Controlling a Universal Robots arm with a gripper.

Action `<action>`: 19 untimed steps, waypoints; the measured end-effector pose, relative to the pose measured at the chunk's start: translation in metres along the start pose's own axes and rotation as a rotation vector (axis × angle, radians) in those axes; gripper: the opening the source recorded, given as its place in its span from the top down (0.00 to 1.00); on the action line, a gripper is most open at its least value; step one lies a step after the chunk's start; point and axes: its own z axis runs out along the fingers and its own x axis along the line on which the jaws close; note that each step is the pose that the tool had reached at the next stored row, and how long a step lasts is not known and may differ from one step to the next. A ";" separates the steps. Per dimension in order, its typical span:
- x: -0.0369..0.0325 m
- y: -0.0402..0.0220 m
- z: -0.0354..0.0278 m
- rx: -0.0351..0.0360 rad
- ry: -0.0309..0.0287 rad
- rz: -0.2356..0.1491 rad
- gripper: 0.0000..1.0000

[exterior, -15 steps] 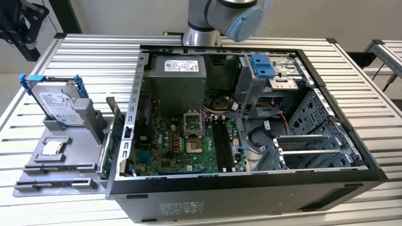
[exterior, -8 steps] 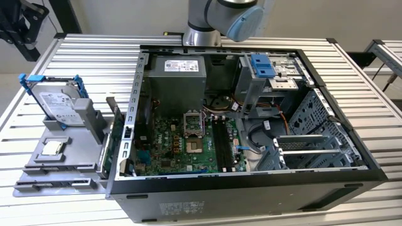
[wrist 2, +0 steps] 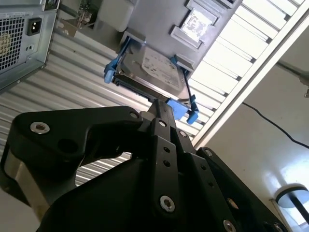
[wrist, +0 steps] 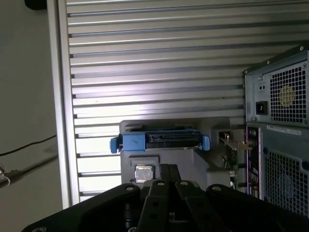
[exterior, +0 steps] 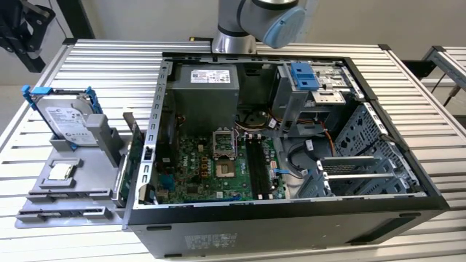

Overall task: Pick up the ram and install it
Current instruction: 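Reach for the ram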

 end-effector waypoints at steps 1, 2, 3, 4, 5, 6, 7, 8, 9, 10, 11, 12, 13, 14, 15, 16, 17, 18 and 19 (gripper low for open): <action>0.0001 -0.0012 0.0000 0.0000 0.0001 0.000 1.00; 0.0002 -0.0024 -0.0001 0.0000 0.0001 0.000 1.00; 0.0003 -0.0036 -0.0001 -0.0001 0.0000 0.000 1.00; 0.0005 -0.0047 -0.0001 0.0000 0.0000 0.000 1.00; 0.0006 -0.0059 -0.0001 0.0000 0.0000 0.000 1.00; 0.0007 -0.0070 -0.0002 0.0000 0.0000 0.000 1.00; 0.0009 -0.0082 -0.0002 -0.0001 0.0000 0.000 1.00; 0.0010 -0.0093 -0.0002 0.0000 0.0001 0.000 1.00; 0.0012 -0.0103 -0.0002 0.0000 0.0000 0.000 1.00; 0.0013 -0.0111 -0.0003 0.0000 0.0001 0.000 1.00; 0.0015 -0.0122 -0.0003 0.0000 0.0000 0.000 1.00; 0.0017 -0.0132 -0.0003 0.0000 0.0000 0.000 1.00; 0.0019 -0.0142 -0.0003 0.0000 0.0001 0.000 1.00; 0.0020 -0.0152 -0.0003 0.0000 0.0000 0.000 1.00; 0.0022 -0.0163 -0.0003 0.0000 0.0001 0.000 1.00; 0.0024 -0.0173 -0.0003 0.0000 0.0000 0.000 1.00; 0.0026 -0.0181 -0.0004 0.0000 0.0000 0.000 1.00; 0.0027 -0.0190 -0.0003 -0.0001 0.0000 0.000 1.00; 0.0028 -0.0200 -0.0004 0.0000 0.0000 0.000 1.00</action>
